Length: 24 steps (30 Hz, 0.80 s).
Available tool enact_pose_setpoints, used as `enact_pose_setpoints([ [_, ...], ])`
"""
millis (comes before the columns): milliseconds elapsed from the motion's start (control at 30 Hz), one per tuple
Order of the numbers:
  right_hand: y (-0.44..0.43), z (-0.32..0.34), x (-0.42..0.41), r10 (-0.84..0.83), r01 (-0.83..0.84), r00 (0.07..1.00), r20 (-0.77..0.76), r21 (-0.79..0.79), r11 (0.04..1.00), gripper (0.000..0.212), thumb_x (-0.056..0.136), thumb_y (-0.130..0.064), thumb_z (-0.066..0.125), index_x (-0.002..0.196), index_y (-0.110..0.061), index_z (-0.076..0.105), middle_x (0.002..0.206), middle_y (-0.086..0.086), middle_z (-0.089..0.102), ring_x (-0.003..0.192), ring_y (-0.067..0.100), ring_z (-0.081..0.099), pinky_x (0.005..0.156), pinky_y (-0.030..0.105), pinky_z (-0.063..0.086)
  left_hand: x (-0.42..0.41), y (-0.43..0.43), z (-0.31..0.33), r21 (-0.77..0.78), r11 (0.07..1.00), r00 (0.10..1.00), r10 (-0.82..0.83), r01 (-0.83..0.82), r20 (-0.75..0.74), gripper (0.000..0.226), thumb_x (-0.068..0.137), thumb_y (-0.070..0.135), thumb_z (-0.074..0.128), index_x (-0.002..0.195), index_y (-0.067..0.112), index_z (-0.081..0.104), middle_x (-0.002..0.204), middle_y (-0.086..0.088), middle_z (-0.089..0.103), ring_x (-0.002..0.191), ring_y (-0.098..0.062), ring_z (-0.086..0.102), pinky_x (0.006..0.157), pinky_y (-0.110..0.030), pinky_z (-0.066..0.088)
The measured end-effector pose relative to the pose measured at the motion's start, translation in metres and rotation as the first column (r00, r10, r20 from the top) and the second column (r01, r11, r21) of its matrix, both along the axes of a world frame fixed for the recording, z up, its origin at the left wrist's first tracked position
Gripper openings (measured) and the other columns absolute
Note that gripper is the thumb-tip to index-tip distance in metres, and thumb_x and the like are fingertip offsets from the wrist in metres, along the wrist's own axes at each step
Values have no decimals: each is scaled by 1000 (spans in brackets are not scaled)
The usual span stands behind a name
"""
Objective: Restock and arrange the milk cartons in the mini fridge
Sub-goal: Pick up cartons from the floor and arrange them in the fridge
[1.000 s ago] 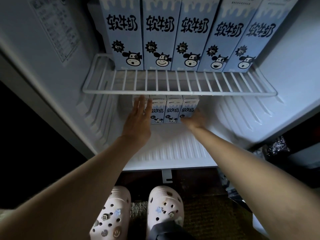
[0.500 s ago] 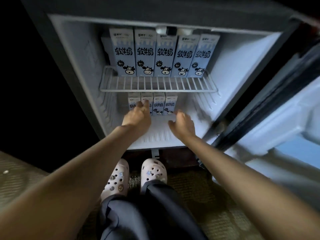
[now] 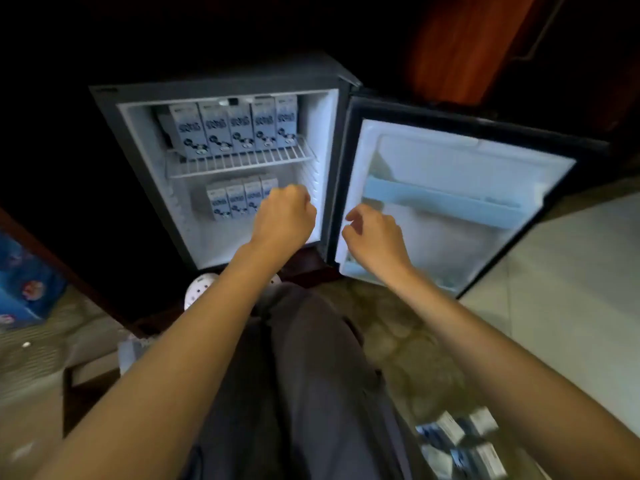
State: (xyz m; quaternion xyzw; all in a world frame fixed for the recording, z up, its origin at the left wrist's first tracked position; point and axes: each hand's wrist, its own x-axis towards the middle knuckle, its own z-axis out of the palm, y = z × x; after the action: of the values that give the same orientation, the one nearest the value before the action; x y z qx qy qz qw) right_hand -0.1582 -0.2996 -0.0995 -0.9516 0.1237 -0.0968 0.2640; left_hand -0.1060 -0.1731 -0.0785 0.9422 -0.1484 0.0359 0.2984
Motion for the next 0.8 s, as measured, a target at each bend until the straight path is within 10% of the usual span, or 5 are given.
enact_pose_setpoints([
  [433, -114, -107, -234, -367, 399, 875, -315, 43, 916, 24, 89, -13, 47, 101, -3, 65, 107, 19, 68, 104, 35, 61, 86, 37, 49, -191, -150, -81, 30, 921, 873, -357, 388, -332, 30, 93, 15, 44, 114, 7, 64, 120, -20, 61, 113, -38, 55, 94, -40, 46],
  [633, -127, -210, -295, -204, 338, 736, -645, 90, 937, 27, 90, -9, 48, 110, 6, 56, 106, 28, 62, 98, 38, 62, 71, 37, 44, -222, -173, -131, 116, 888, 806, -340, 444, -484, 31, 95, 16, 38, 112, 8, 63, 116, -17, 61, 106, -32, 60, 86, -35, 49],
  [800, -118, -270, -291, -60, 164, 706, -706, 82, 983, 53, 89, -10, 54, 138, -5, 35, 139, 18, 45, 122, 35, 50, 96, 44, 44, -235, -171, -165, 171, 840, 734, -328, 514, -594, 28, 94, 8, 41, 101, 2, 67, 108, -16, 66, 100, -27, 62, 82, -32, 46],
])
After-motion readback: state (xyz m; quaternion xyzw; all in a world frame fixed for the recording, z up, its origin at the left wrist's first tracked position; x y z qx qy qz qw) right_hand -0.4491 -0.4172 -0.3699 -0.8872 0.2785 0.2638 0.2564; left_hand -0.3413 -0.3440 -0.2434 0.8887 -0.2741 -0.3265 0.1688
